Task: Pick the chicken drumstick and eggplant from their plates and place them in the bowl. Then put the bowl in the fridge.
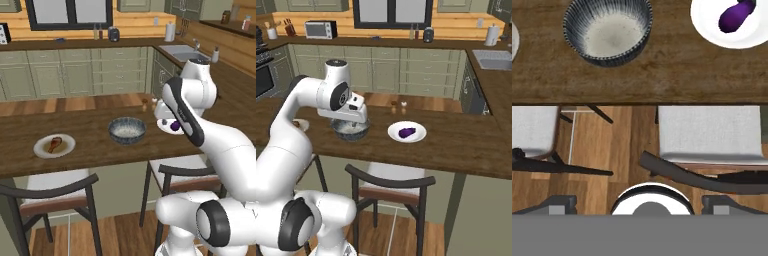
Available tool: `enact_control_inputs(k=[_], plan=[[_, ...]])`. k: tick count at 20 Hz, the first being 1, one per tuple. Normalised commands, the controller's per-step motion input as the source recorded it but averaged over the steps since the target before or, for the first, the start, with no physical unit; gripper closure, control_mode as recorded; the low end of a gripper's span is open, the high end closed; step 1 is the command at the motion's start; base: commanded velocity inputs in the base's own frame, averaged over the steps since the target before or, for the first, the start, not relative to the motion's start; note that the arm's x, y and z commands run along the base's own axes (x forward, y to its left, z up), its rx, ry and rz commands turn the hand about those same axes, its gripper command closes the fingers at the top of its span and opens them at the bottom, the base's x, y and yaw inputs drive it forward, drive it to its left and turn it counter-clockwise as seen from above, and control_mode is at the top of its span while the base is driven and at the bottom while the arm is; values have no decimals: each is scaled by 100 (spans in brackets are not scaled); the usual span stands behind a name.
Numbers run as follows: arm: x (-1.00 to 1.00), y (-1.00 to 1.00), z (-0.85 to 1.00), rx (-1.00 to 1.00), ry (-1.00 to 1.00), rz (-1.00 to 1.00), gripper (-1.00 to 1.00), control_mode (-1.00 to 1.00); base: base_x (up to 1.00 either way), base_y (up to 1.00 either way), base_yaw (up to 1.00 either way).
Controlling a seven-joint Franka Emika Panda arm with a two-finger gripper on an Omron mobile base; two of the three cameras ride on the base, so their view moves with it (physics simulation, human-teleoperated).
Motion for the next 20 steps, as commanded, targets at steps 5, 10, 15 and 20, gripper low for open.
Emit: enact_control_inputs(k=[5,10,15,20], plan=[[0,0,0,0,0,0,-100,100,100,-4,1],[0,0,0,0,0,0,-100,100,100,2,0],[0,0,0,0,0,0,-100,100,100,22,-3],[0,0,0,0,0,0,-100,100,18,3,-1]])
